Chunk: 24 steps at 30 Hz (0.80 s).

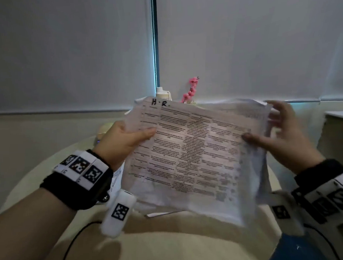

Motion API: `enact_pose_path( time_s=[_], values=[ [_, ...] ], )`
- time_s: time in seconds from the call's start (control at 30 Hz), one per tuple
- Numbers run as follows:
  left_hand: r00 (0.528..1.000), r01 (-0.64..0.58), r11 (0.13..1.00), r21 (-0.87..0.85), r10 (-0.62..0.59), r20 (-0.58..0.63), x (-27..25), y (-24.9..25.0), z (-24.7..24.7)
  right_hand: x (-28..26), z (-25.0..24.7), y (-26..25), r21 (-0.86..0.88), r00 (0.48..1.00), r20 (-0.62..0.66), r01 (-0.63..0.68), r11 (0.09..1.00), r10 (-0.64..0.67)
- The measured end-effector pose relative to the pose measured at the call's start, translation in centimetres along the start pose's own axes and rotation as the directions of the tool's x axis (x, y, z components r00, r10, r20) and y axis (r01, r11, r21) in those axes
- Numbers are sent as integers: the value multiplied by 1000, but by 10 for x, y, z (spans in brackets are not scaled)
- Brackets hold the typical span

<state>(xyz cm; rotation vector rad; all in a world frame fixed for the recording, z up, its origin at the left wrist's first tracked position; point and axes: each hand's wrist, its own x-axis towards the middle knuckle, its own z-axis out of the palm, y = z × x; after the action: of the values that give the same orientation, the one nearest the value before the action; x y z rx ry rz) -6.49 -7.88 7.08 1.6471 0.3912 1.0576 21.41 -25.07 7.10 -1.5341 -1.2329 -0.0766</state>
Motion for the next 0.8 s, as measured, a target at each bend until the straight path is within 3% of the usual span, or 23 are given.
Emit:
enact_pose_path(
  time_s=[0.03,0.1,0.17,0.3,0.4,0.47,0.6,0.8],
  values=[
    [1000,20,999,-25,-20,-17,-3,-2,-1,-4,3,11,202,997,33,-76,976,71],
    [998,45,997,-55,-47,-28,-10,-6,-2,-16,13,28,527,962,220,-255,811,160],
    [996,81,994,-76,-83,-25,-15,-9,-2,-26,24,32,635,932,316,-348,690,179],
    [1000,21,997,-79,-23,-17,-21,-8,-6,-39,31,29,652,968,199,-247,717,152],
    [1000,-2,989,-145,-1,-20,-25,-10,-12,-47,34,28,652,969,198,-242,719,147],
    [1000,2,995,-103,0,12,-28,-11,-10,-50,35,33,600,972,198,-223,769,128],
    [999,-34,999,-3,34,11,-31,-8,-1,-49,38,33,590,980,160,-189,785,115],
    [970,-170,983,70,179,-163,-25,-2,10,-50,40,21,586,975,131,-223,779,181]
  ],
)
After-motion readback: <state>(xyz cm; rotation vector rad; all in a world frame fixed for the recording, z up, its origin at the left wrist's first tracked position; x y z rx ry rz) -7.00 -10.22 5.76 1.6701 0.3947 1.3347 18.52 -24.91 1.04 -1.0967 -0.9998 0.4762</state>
